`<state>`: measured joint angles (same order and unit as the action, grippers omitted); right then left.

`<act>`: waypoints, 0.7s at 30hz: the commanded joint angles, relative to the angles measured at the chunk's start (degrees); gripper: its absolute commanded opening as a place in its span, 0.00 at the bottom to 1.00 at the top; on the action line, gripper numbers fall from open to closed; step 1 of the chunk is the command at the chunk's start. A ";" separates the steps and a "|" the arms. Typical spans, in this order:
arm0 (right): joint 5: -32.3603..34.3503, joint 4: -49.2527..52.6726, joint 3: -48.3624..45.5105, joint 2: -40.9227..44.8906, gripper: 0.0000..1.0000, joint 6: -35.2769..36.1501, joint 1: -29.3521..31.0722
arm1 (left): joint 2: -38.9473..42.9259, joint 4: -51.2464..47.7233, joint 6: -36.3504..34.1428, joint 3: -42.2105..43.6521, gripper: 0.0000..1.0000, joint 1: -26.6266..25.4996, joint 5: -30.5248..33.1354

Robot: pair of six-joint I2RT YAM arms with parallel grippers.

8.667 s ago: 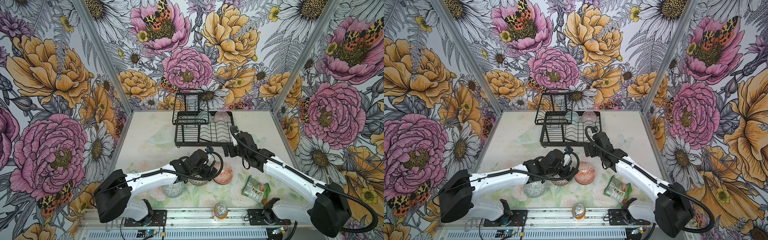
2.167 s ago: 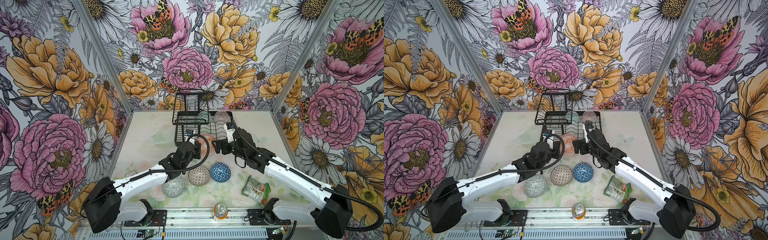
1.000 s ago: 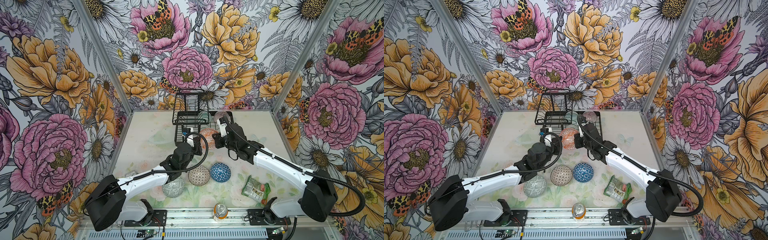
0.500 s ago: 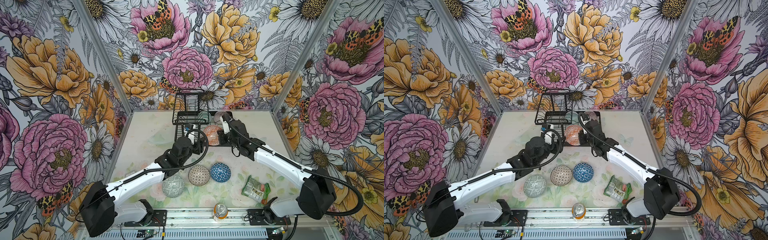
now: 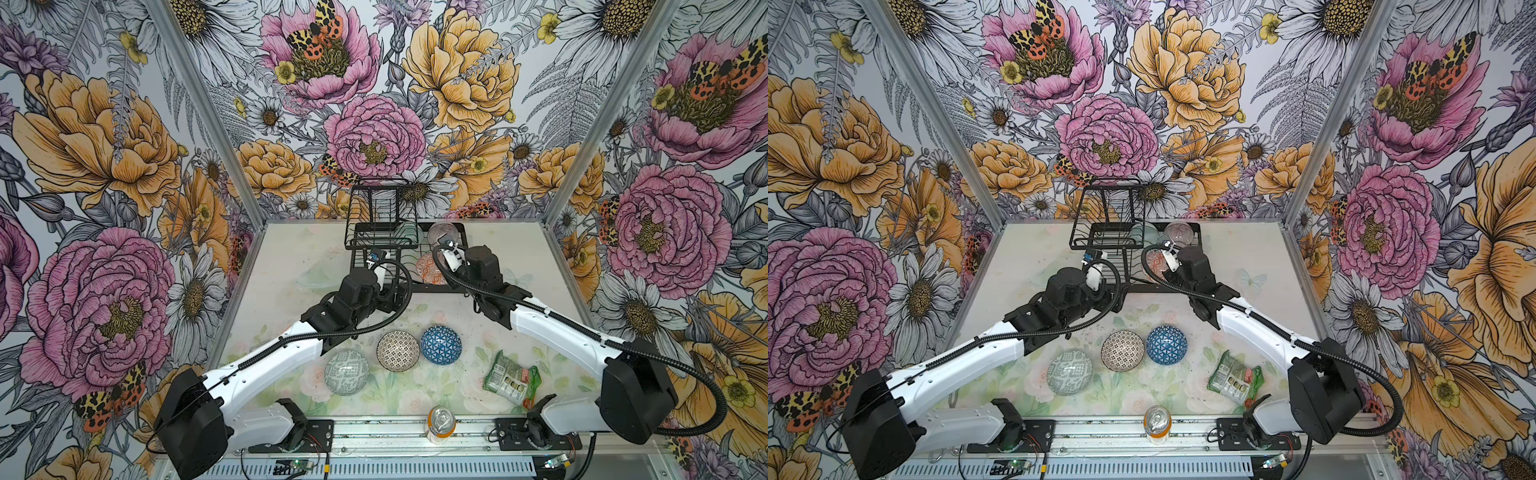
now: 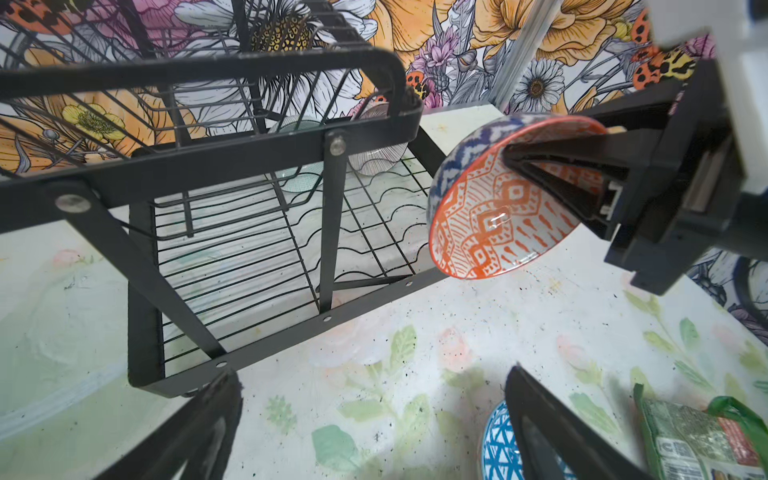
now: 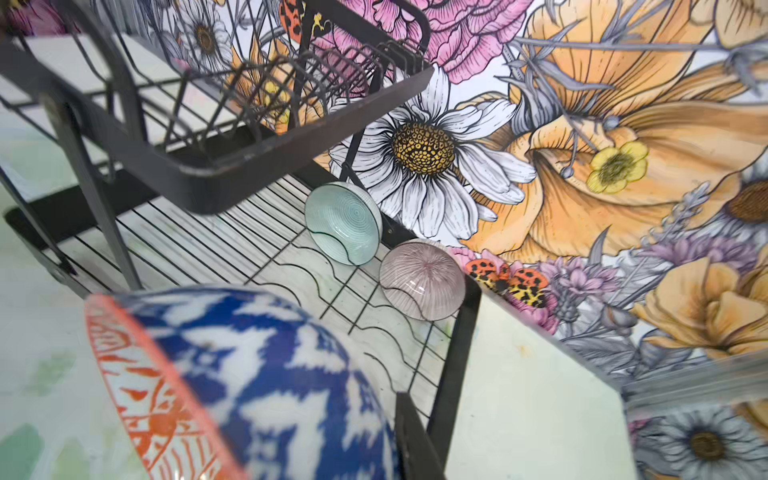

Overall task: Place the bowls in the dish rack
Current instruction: 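Carry the orange-patterned bowl with the right gripper into the lower rack tier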

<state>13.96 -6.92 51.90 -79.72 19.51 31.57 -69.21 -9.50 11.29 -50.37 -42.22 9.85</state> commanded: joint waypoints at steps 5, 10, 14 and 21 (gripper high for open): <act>4.33 -32.94 -7.77 -1.96 0.00 29.55 0.41 | -1.18 -0.92 -1.44 -1.58 0.99 1.86 -3.58; 4.85 -45.01 -8.01 -8.41 0.00 40.91 0.86 | -1.67 -1.01 -1.53 -1.84 0.99 2.40 -3.77; 3.81 -48.65 -6.35 -13.72 0.00 45.49 0.86 | -1.89 -1.58 -1.55 -2.28 0.99 2.75 -4.03; 2.33 -51.62 -2.36 -20.71 0.00 48.03 -0.18 | -1.67 -1.37 -1.44 -2.09 0.99 2.90 -4.26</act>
<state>17.32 -50.70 45.45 -99.39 65.19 31.83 -70.89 -10.76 10.44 -51.07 -39.83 6.90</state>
